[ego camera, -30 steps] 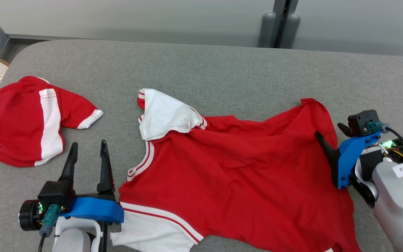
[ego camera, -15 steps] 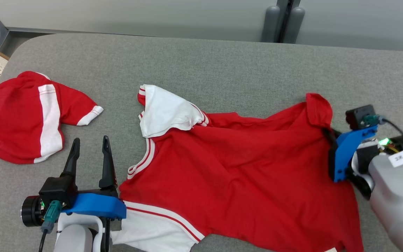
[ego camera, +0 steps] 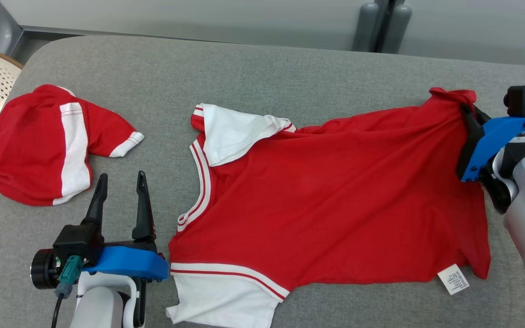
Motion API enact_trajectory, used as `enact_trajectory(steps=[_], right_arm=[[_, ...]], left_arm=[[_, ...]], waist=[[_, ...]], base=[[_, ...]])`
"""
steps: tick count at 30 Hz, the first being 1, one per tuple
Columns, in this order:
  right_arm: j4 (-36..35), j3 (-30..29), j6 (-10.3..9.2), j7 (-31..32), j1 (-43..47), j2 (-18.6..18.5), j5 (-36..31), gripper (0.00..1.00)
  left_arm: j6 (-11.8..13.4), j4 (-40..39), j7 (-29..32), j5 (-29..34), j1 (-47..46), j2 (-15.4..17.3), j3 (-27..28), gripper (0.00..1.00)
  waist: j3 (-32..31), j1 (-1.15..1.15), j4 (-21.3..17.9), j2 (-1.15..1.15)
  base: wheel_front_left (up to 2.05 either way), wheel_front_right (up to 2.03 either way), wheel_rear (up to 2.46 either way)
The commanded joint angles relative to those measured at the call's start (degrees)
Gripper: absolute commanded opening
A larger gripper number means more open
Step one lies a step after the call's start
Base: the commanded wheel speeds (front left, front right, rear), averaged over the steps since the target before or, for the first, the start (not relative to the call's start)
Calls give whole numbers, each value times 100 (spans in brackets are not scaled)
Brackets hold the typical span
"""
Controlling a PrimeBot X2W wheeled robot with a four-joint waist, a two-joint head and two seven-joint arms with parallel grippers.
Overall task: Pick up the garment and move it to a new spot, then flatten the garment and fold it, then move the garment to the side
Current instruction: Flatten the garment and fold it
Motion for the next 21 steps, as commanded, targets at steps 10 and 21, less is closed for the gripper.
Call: enact_trajectory(steps=[10,21], right_arm=[[-288,-49,-1,-756,506,77,304,100],[-2633,-917,-1,-795,1878,54,-187,100]], left_arm=[[30,-69,-27,127,214,-1,272,100],[-19,-200,-27,293,605,38,577,100]], waist=[[-329,-1,-436,0],[-776,-1,-986,0]], base=[[0,0,0],[0,0,0]])
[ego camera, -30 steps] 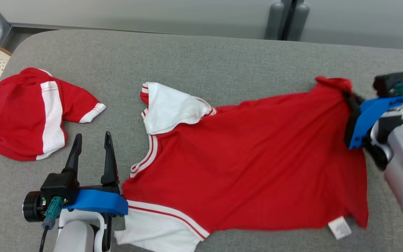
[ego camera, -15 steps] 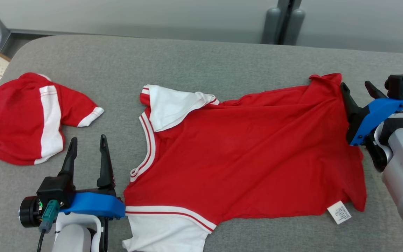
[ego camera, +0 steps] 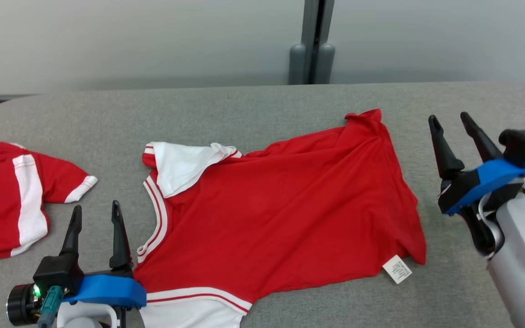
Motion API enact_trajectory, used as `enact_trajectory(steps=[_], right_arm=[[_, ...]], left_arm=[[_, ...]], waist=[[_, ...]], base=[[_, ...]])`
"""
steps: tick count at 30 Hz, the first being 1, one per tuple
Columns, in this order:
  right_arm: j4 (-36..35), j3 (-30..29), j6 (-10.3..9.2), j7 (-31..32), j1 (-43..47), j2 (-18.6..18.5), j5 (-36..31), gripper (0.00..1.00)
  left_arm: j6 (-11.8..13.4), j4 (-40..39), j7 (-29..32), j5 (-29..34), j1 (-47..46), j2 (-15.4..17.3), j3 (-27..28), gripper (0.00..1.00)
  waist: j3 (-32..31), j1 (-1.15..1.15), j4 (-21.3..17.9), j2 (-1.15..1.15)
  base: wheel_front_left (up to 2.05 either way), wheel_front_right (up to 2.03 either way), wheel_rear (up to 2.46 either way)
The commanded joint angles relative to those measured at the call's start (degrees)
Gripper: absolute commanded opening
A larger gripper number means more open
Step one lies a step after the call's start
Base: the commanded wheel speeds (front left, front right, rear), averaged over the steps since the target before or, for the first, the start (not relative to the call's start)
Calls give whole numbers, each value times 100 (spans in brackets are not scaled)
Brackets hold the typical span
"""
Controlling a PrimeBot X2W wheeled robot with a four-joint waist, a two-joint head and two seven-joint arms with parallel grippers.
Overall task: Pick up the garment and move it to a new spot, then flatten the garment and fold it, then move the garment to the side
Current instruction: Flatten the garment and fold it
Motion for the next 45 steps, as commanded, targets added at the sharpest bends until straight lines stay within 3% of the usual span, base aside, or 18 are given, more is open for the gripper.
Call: enact_trajectory(steps=[1,8,17,26,45], right_arm=[[-219,-124,-1,-26,245,58,-119,100],[-1382,-690,-1,-24,1312,369,-659,100],[-2340,-1165,-1,-25,2472,849,-1262,100],[-2780,-1645,-1,-1,3268,1298,-1783,100],[-3241,-1857,-1,310,3716,1510,-2089,100]], left_arm=[[-19,-26,-27,38,59,13,42,100],[-15,-111,-28,104,292,0,48,100],[-22,-220,-28,155,457,-8,33,100],[-51,-285,-28,280,604,15,-34,100],[-46,-333,-28,405,701,50,-175,100]], waist=[[-132,0,-119,0],[-348,0,-190,0],[-436,0,-78,0],[-561,0,13,0],[-616,0,61,0]], base=[[0,0,0],[0,0,0],[0,0,0],[0,0,0],[0,0,0]])
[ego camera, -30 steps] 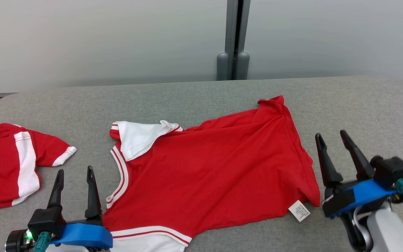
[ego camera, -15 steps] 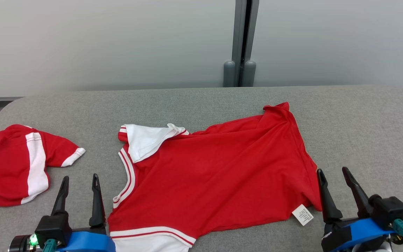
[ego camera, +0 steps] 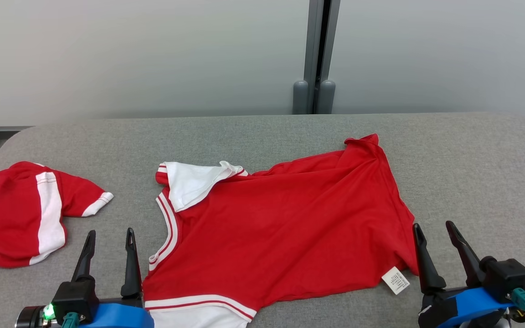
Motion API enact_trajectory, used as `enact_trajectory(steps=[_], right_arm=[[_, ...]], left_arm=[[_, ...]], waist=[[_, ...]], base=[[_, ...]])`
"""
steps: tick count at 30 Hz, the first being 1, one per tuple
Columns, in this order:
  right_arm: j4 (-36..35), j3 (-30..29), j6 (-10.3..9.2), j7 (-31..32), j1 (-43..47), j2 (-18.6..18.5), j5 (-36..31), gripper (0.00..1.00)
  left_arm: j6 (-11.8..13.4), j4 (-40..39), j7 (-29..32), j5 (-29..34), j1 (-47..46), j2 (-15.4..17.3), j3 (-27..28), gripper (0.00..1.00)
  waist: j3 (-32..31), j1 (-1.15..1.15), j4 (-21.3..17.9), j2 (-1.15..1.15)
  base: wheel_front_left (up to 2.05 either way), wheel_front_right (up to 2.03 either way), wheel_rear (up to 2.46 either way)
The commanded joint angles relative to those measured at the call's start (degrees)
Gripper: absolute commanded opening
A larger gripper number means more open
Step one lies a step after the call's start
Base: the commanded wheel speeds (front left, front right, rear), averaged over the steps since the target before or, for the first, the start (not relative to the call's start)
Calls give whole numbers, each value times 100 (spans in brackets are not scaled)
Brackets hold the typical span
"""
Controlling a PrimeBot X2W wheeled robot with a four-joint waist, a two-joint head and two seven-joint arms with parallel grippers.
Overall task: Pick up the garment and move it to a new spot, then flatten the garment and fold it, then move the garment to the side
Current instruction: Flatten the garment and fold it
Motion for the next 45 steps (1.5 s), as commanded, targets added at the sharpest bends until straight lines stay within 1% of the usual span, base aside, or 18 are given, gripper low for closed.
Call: enact_trajectory(steps=[1,10,14,16,18,27,31,36,45], right_arm=[[-31,-10,0,4,96,10,-35,100],[-41,-23,0,42,112,27,-35,100],[107,-83,0,54,126,-21,27,100],[265,-120,0,70,142,-44,61,100],[590,-165,0,35,150,-103,79,100],[1715,-86,0,-147,-66,-316,254,100],[2133,41,0,-212,-201,-392,319,100],[2488,270,0,-291,-413,-477,418,100],[2912,675,0,-333,-784,-631,501,100]], left_arm=[[6,-17,-28,39,44,38,9,100],[16,0,-28,19,53,51,-8,100],[-29,56,-28,-47,71,42,-47,100],[-44,130,-28,-94,121,29,-97,100],[-106,311,-28,-137,237,12,-203,100],[-256,859,-28,-139,652,-3,-595,100],[-178,951,-4,-134,848,-19,-810,100],[-165,1263,24,-223,866,-23,-927,100],[-179,1713,-14,-378,656,-31,-984,100]], waist=[[-2,0,-1,0],[-7,0,-6,0],[0,0,4,0],[6,0,2,0],[20,0,8,0],[46,0,76,0],[60,0,119,0],[104,0,176,0],[176,0,194,0]], base=[[0,0,0],[0,0,0],[0,0,0],[0,0,0],[0,0,0],[0,0,0],[0,0,0],[0,0,0],[0,0,0]])
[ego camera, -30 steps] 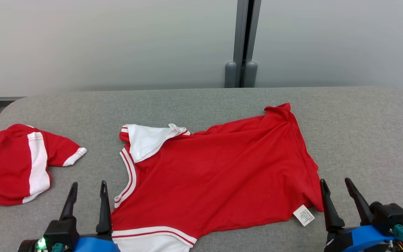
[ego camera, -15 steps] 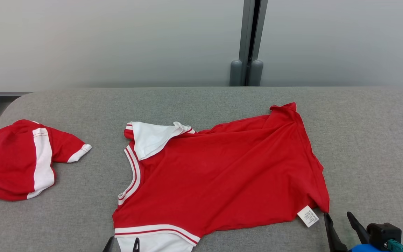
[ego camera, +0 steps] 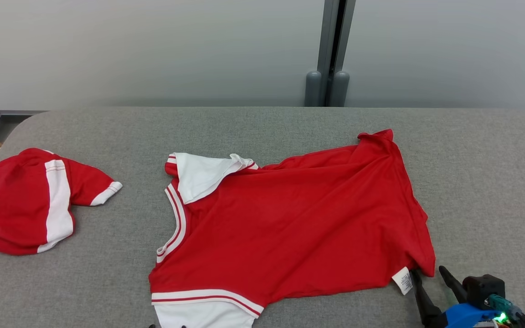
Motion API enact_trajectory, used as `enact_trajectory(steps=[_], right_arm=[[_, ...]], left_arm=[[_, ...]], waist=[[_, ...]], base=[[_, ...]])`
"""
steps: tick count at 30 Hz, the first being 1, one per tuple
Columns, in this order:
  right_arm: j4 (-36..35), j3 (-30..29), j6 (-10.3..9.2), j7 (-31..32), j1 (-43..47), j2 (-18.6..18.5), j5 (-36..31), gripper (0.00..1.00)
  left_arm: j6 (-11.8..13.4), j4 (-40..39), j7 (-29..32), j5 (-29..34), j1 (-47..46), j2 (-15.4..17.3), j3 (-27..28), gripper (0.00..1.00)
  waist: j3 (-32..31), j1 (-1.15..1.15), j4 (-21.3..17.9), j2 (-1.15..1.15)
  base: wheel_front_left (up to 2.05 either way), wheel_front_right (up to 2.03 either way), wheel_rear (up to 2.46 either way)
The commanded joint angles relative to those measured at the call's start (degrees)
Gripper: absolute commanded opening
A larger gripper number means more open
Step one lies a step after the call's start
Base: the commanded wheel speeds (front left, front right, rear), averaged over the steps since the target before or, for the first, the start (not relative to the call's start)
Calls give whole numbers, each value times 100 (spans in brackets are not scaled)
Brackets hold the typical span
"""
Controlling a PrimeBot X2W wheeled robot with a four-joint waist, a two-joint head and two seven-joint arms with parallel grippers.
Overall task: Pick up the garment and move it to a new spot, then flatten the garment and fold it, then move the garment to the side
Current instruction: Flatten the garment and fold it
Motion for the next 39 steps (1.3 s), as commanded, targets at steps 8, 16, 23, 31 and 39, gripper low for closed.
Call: enact_trajectory(steps=[8,16,23,31,39], right_arm=[[370,368,-1,-35,-402,-140,117,100],[473,654,-1,-37,-602,-184,272,100],[366,989,-1,-37,-619,-210,504,0],[-527,1150,-1,-35,-217,-321,700,0],[-1530,1102,-1,-33,53,-517,692,0]], left_arm=[[-34,268,-21,-69,-256,17,-105,100],[-96,575,57,-146,-402,48,-244,100],[-199,669,130,-370,-514,37,-393,0],[-236,136,12,-637,-424,203,-471,0],[-175,-712,-21,-775,-749,185,-492,0]], waist=[[79,-1,5,0],[145,-1,21,0],[139,-1,31,0],[52,-1,2,0],[42,-1,-95,0]], base=[[0,0,0],[0,0,0],[0,0,0],[0,0,0],[0,0,0]])
